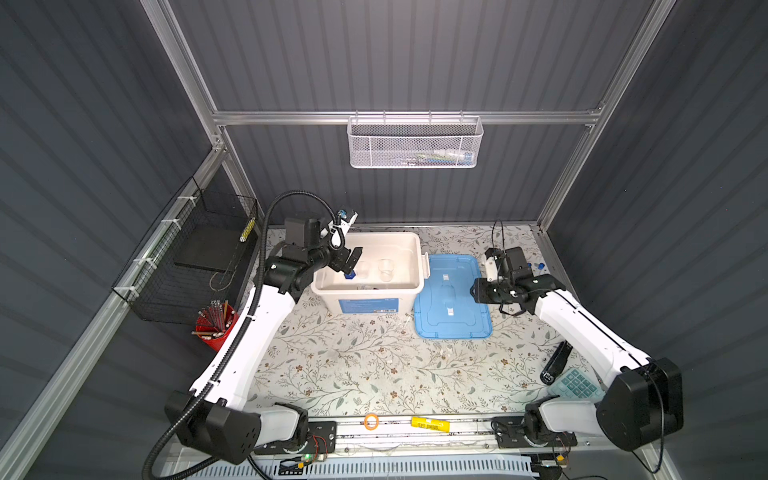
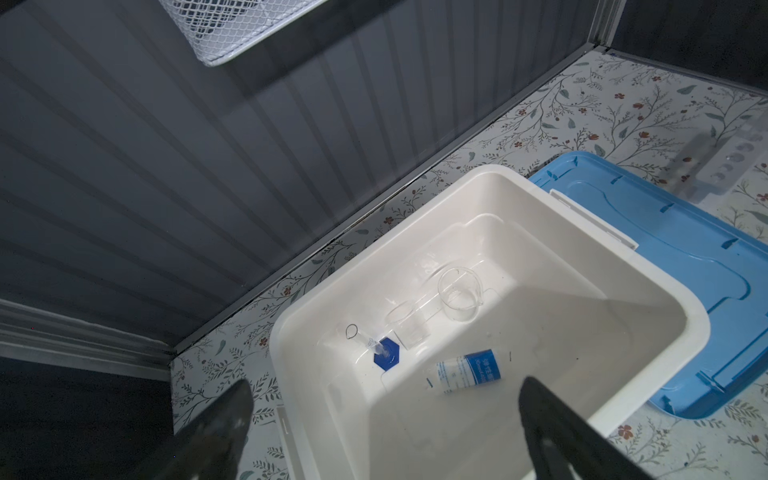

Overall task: Organize the chemistry lab equipment
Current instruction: 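Raise the left gripper from the bin while the right moves over the blue lid, then lower the right gripper to the blue lid's edge farthest from the bin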

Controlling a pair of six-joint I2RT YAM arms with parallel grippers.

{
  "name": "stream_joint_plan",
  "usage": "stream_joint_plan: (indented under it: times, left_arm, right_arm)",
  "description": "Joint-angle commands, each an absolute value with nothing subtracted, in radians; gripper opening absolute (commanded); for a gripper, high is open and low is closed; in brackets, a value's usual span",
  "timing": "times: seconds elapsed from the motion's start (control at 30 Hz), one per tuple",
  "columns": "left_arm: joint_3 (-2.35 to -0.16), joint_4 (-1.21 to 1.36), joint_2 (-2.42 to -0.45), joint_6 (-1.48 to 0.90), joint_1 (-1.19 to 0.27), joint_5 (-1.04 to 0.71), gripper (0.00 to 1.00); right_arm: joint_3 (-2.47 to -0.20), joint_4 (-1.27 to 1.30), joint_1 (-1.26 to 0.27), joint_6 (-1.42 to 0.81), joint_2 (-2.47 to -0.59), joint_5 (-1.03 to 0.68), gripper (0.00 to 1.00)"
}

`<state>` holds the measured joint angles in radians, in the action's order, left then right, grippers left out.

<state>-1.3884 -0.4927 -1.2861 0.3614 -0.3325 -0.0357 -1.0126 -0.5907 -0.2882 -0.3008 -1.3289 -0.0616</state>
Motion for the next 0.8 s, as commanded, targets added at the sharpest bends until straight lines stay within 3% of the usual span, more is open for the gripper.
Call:
stream_joint_plan:
  times: [0.0, 0.4, 0.77]
  left_arm:
    - [-1.334, -0.393, -1.243, 0.279, -0.321, 0.000, 1.00]
    - [-1.303, -0.403, -1.225, 0.262, -0.314, 0.035, 1.00]
    - [-1.338, -0.426, -1.245, 0.261, -0.314, 0.043, 1.00]
  right_arm:
    - [-0.957, -0.618, -0.281, -0.354, -1.332, -0.052, 0.43]
    - [-0.849, -0.533, -0.252, -0.389, -1.445, -0.023, 0.41]
    - [-0.916, -0.549, -0.197, -0.368, -1.536, 0.006, 0.39]
